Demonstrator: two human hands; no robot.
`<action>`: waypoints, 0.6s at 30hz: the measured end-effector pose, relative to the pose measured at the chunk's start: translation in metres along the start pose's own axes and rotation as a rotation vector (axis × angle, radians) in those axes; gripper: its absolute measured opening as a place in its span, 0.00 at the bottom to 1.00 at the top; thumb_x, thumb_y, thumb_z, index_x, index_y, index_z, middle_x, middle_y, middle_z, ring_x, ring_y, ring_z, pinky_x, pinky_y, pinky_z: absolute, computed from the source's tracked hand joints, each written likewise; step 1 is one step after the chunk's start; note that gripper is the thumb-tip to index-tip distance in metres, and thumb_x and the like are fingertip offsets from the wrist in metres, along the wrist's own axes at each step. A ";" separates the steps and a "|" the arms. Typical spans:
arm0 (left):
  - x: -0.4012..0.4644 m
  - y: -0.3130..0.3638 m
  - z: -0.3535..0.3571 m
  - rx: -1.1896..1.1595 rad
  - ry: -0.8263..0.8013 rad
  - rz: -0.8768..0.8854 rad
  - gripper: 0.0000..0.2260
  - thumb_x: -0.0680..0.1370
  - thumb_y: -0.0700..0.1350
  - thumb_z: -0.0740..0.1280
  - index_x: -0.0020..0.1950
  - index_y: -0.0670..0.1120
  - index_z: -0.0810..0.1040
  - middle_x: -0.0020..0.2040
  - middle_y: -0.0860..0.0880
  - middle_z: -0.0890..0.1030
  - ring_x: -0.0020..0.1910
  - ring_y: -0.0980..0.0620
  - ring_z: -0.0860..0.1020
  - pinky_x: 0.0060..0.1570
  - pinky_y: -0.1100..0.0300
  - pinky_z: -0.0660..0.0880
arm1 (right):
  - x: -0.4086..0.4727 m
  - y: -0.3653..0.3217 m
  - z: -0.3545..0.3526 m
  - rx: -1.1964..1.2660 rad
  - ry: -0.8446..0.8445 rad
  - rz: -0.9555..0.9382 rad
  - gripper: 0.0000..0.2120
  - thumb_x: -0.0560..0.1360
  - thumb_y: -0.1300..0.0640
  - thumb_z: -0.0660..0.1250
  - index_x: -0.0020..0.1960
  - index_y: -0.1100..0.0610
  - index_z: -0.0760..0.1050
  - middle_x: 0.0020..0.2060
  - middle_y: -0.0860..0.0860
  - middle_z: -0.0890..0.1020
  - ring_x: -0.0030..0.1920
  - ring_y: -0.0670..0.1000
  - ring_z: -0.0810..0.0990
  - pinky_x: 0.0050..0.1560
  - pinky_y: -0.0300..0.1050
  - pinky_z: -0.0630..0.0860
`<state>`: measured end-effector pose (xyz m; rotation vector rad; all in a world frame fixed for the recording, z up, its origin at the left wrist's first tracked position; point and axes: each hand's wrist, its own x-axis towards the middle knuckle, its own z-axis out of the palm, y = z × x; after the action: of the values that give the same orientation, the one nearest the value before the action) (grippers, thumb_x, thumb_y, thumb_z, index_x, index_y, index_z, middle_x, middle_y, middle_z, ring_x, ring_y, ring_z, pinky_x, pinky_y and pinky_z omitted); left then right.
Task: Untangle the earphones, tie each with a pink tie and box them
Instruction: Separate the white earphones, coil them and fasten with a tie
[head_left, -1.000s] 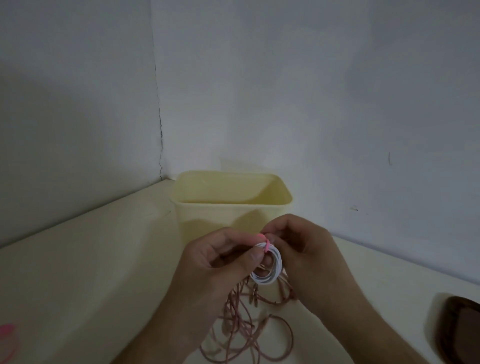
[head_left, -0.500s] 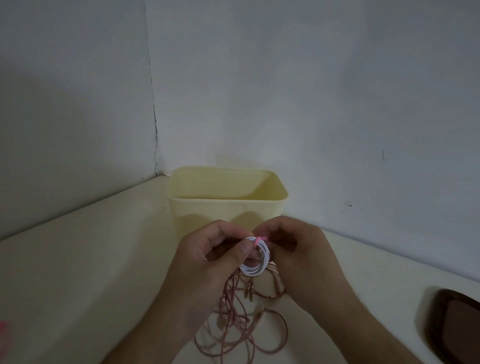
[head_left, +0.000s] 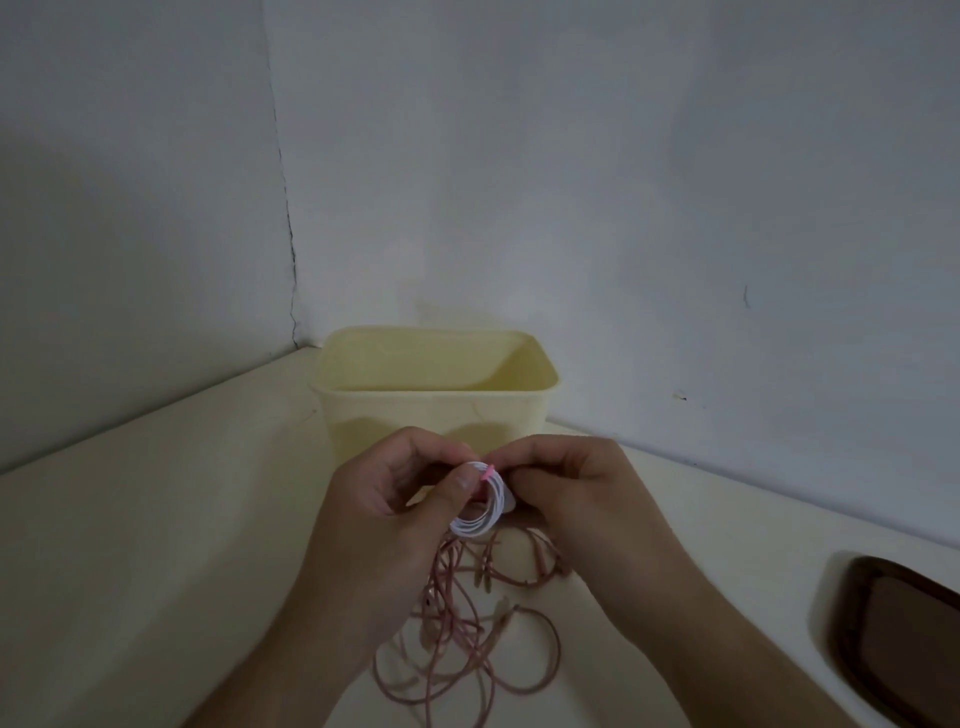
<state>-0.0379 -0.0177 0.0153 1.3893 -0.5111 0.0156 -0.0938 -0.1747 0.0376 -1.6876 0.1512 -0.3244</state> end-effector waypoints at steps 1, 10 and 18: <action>0.000 0.000 0.000 0.008 0.008 0.006 0.05 0.76 0.34 0.75 0.46 0.43 0.85 0.44 0.47 0.88 0.46 0.50 0.87 0.46 0.63 0.81 | 0.000 -0.002 -0.001 0.102 -0.029 0.038 0.14 0.80 0.71 0.62 0.49 0.65 0.87 0.44 0.63 0.88 0.49 0.63 0.89 0.50 0.49 0.86; 0.000 0.001 0.000 0.024 0.015 0.039 0.08 0.75 0.33 0.75 0.45 0.45 0.87 0.44 0.47 0.89 0.48 0.49 0.87 0.48 0.62 0.82 | -0.005 -0.006 0.010 -0.079 0.004 0.011 0.05 0.79 0.64 0.74 0.53 0.58 0.81 0.42 0.54 0.90 0.43 0.55 0.90 0.44 0.46 0.84; 0.001 -0.002 0.000 0.094 0.056 0.046 0.09 0.75 0.35 0.76 0.44 0.50 0.87 0.44 0.49 0.89 0.47 0.49 0.87 0.51 0.52 0.81 | -0.005 -0.006 0.012 -0.179 0.055 -0.005 0.06 0.77 0.58 0.76 0.51 0.53 0.81 0.41 0.50 0.89 0.43 0.52 0.90 0.49 0.56 0.84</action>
<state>-0.0369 -0.0187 0.0136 1.4643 -0.5010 0.1168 -0.0956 -0.1612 0.0416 -1.8567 0.2219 -0.3704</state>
